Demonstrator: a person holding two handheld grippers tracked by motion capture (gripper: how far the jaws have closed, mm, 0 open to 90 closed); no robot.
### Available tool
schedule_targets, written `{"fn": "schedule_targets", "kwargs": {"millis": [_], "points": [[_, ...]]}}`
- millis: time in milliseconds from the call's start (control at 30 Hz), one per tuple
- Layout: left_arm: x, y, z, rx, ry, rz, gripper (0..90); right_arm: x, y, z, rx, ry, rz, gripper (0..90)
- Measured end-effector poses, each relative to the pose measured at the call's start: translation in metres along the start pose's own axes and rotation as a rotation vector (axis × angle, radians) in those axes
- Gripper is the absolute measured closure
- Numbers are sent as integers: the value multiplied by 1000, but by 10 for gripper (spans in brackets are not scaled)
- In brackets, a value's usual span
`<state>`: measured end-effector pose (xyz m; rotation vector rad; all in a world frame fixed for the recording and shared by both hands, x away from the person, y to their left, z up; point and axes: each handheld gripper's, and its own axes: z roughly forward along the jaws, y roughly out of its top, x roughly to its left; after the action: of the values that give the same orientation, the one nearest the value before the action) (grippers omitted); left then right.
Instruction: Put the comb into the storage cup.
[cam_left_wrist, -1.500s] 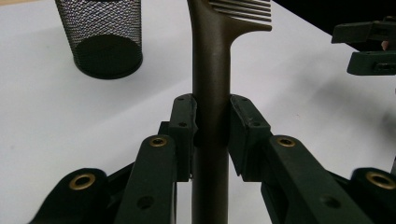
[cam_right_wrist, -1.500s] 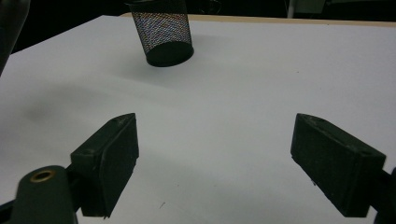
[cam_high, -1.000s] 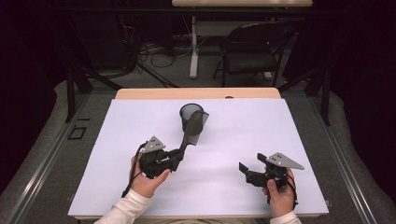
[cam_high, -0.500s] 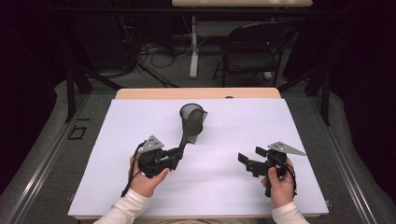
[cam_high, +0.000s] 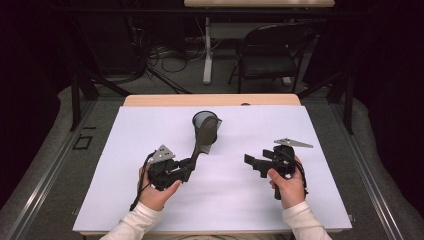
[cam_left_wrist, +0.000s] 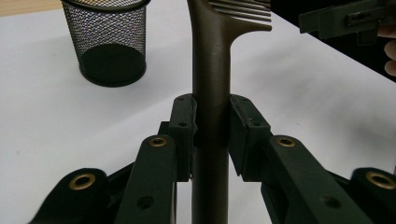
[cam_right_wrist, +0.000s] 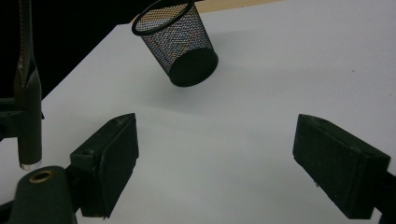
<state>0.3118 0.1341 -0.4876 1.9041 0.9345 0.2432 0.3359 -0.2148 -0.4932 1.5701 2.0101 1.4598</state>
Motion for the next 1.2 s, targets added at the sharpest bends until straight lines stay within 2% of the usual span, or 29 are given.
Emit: {"fn": "schedule_targets", "kwargs": {"millis": [167,267,667,933,1100,1200], "points": [[1,0,-1,-3,2,-3,725,4,6,6,-7,7,13,142],[0,0,-1,-3,2,-3,726,7,14,9,-32,43,40,142],[1,0,-2,-7,3,-2,726,20,40,23,-62,90,56,143],[1,0,-2,-11,6,-1,725,29,56,29,-68,101,34,144],[1,0,-2,-15,2,-3,726,30,57,28,-81,123,34,146],[1,0,-2,-17,3,0,726,29,57,26,-73,130,9,155]]}}
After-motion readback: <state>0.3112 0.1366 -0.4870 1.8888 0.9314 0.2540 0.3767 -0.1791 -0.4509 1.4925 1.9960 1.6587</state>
